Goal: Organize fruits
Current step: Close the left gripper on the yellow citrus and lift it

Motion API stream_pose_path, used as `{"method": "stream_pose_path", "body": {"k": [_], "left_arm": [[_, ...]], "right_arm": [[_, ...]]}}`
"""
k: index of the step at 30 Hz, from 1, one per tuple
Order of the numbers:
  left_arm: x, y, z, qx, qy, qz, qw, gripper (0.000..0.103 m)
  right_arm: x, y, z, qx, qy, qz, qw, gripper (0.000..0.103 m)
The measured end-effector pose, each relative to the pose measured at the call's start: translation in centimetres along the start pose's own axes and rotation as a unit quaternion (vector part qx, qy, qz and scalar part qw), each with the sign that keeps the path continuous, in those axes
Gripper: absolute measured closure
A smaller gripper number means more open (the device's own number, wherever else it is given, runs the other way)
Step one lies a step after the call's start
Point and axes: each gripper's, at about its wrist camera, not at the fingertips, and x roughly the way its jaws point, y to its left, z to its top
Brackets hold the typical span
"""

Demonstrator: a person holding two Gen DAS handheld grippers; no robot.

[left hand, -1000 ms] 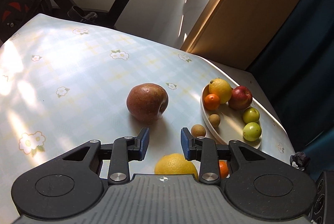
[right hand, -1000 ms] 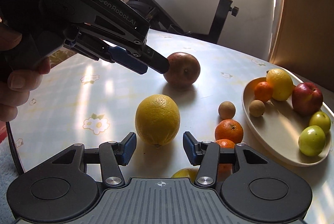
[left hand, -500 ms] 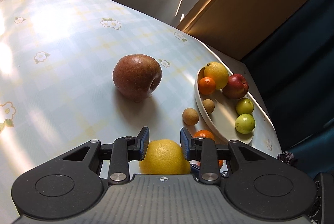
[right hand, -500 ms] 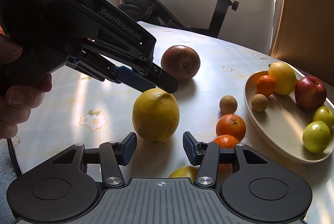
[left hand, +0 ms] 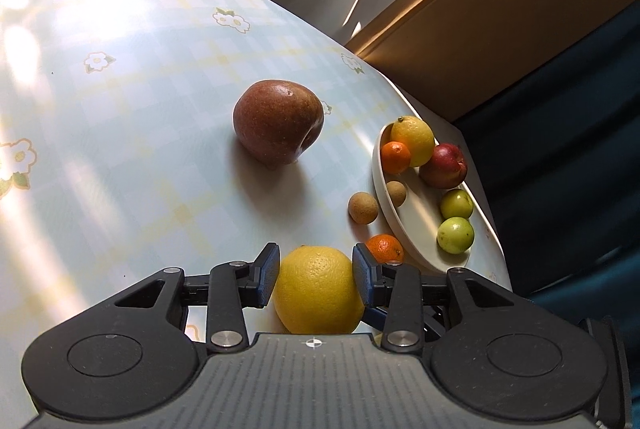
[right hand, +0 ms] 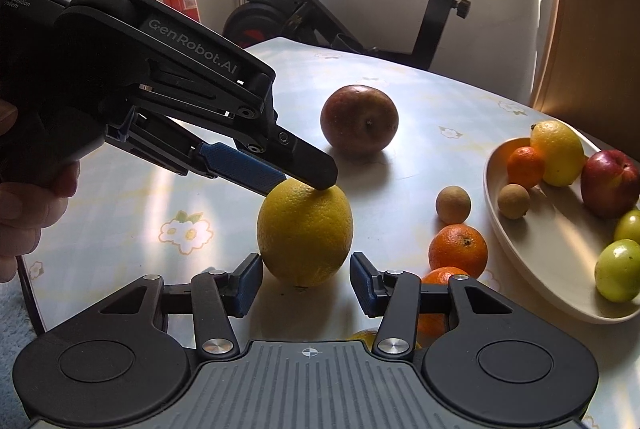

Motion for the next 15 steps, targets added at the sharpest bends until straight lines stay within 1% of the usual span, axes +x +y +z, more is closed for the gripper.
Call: {"method": "stream_pose_path", "body": {"k": [4,8,10,12,14,15], "left_arm": [[0.04,-0.3,-0.16,0.007,-0.006,0.004,1.0,0.061],[0.1,-0.16,-0.03,-0.005,-0.001,0.003,1.0,0.06],[0.29,0.12,-0.08,-0.013,0.006,-0.002,0.9999,0.054],[0.35,0.18,-0.22,-0.015,0.002,-0.001,0.9999,0.052],[0.39,0.03,-0.25,-0.011,0.0,0.0,0.9999,0.052],[0.45,-0.04,-0.26,-0.011,0.001,-0.003,0.9999,0.055]], "right_arm": [[0.06,-0.07,0.01,0.004,-0.002,0.002,1.0,0.059],[0.09,-0.1,-0.08,0.009,-0.003,0.005,1.0,0.059],[0.08,-0.22,-0.18,0.011,-0.003,0.006,1.0,0.059],[0.06,-0.43,-0.22,0.014,-0.004,0.008,1.0,0.059],[0.01,-0.47,-0.24,0.017,-0.006,0.009,1.0,0.059],[-0.04,-0.44,-0.25,0.017,-0.006,0.007,1.0,0.06]]}}
